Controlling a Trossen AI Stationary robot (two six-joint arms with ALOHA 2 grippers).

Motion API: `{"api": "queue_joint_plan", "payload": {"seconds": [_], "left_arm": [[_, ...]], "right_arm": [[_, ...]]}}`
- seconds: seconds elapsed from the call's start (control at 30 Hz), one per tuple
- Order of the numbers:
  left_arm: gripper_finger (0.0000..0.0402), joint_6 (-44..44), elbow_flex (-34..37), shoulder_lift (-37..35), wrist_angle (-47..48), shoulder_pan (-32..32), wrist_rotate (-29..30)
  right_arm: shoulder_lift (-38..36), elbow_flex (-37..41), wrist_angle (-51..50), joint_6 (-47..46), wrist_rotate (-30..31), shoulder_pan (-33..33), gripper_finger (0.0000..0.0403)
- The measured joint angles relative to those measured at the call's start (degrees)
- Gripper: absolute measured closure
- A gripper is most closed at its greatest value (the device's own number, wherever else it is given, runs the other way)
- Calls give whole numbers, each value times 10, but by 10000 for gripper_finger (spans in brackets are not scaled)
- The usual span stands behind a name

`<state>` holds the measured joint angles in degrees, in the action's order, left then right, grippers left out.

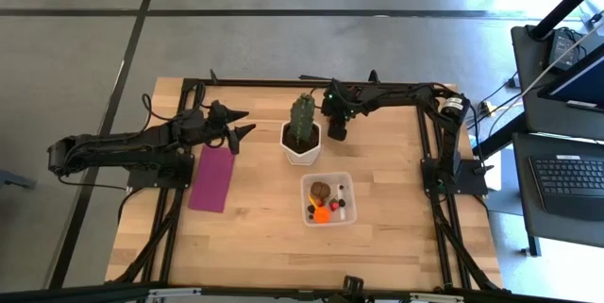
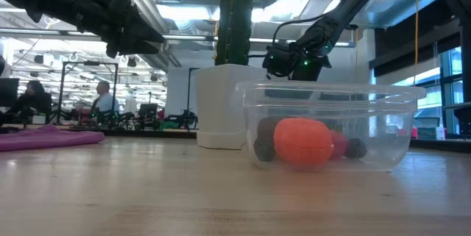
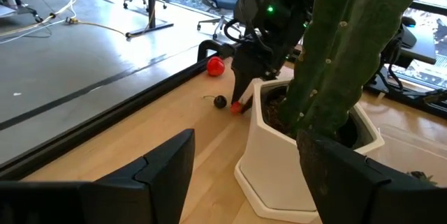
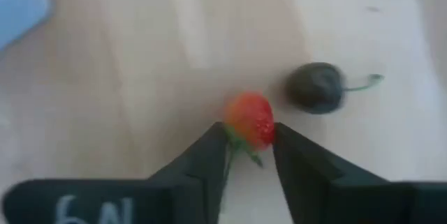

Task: Pick and placing Produce into tupperware
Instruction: Put the bottom strawberry into the transparent bin

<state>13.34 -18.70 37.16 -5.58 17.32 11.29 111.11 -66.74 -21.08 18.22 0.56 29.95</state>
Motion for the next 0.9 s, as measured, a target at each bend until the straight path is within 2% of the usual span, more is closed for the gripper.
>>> {"api": "queue_joint_plan", "payload": {"seconds": [0.1, 0.3, 0.63, 0.8, 0.9], "left_arm": [[157, 0, 0, 0, 0, 0, 0], [157, 0, 0, 0, 0, 0, 0], [157, 0, 0, 0, 0, 0, 0], [157, 0, 0, 0, 0, 0, 0], [157, 0, 0, 0, 0, 0, 0]], "right_arm": [[0, -4, 0, 0, 20, 0, 320], [0, -6, -9, 1, 22, 1, 394], [-1, -6, -24, -30, 19, 3, 400], [-2, -39, -126, -30, 14, 3, 401], [-6, -75, -200, -30, -13, 3, 401]]}}
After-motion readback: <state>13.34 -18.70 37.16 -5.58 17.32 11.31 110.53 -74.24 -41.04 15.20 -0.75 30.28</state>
